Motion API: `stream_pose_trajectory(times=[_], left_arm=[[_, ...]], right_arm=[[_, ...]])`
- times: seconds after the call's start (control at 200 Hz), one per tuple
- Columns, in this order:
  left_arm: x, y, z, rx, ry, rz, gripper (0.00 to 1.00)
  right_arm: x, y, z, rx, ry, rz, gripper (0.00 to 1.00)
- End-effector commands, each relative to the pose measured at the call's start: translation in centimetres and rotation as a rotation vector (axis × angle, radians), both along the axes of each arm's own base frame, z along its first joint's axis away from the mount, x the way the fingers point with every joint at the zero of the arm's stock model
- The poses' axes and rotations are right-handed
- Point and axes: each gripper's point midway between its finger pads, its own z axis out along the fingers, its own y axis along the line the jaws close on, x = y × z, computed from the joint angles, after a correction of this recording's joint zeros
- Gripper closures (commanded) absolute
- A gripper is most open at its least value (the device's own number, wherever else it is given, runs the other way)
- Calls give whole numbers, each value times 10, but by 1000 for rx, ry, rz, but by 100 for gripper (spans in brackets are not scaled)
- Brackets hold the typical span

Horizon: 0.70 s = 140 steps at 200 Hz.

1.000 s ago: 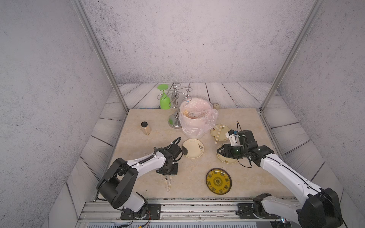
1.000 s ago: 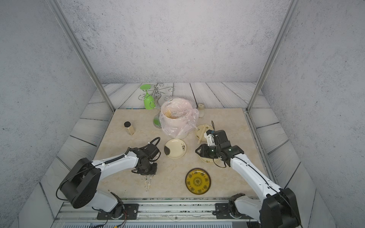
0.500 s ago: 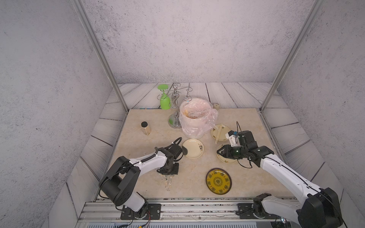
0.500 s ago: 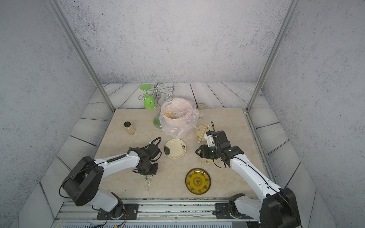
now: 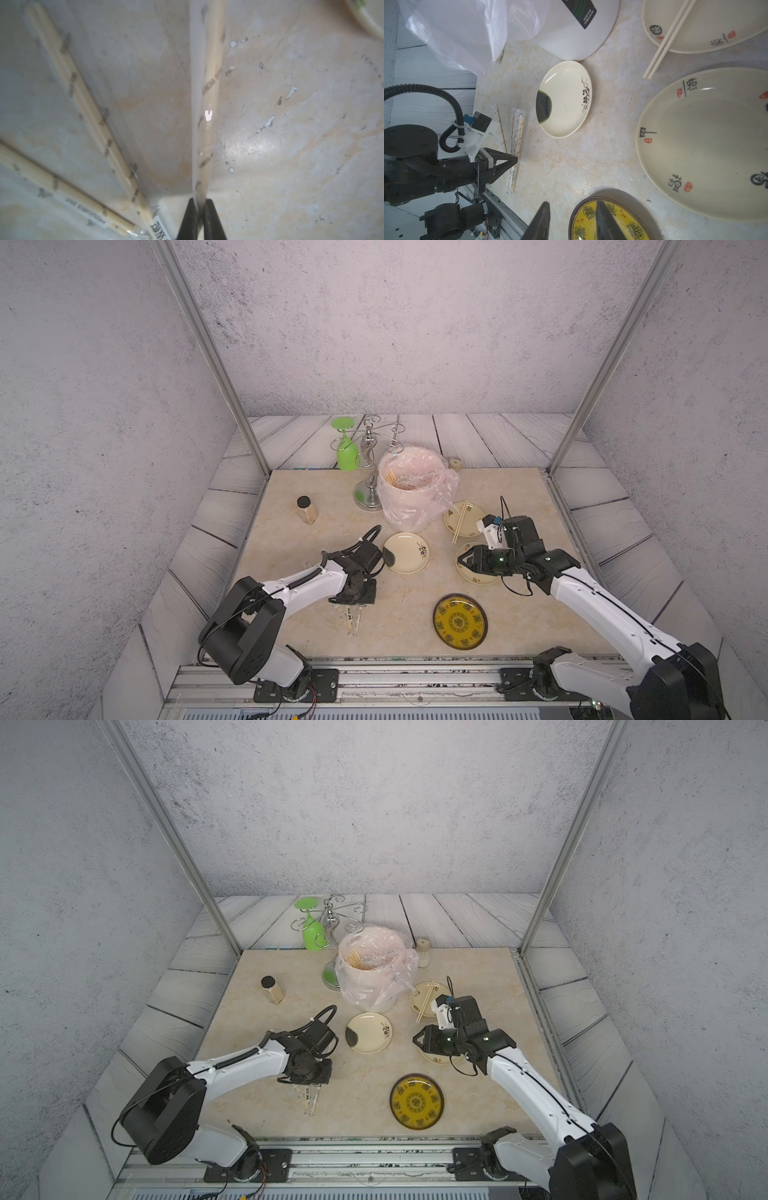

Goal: Remove the packaging of disposable chopsticks
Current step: Pick up the disposable chopsticks from the center of the board.

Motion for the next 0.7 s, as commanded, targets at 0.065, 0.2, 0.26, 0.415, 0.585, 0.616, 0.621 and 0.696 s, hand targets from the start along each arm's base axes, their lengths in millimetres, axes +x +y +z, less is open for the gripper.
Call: stream_pose_trajectory(times=[0.065, 0.2, 0.26, 0.415, 0.585, 0.616, 0.621, 0.696], left_arm=[[4, 5, 25, -14, -81, 28, 100], [12, 7, 66, -71, -203, 56, 100], [18, 6, 92, -118, -281, 60, 100], [30, -5, 175, -310, -568, -1, 100], [29, -15, 273, -546, -883, -77, 100], [27, -20, 288, -579, -920, -108, 100], [27, -21, 289, -584, -923, -113, 100], [20, -39, 325, -677, -995, -231, 100]], right_arm=[[-5, -2, 9, -7, -20, 10, 62], [-9, -4, 23, -2, -46, 17, 62], [-12, -3, 31, 12, -68, 24, 62], [-23, 5, 65, 106, -166, 82, 65], [-40, 24, 120, 248, -362, 210, 68], [-43, 28, 129, 272, -395, 237, 68], [-44, 29, 131, 277, -403, 242, 68], [-52, 39, 155, 337, -500, 311, 67]])
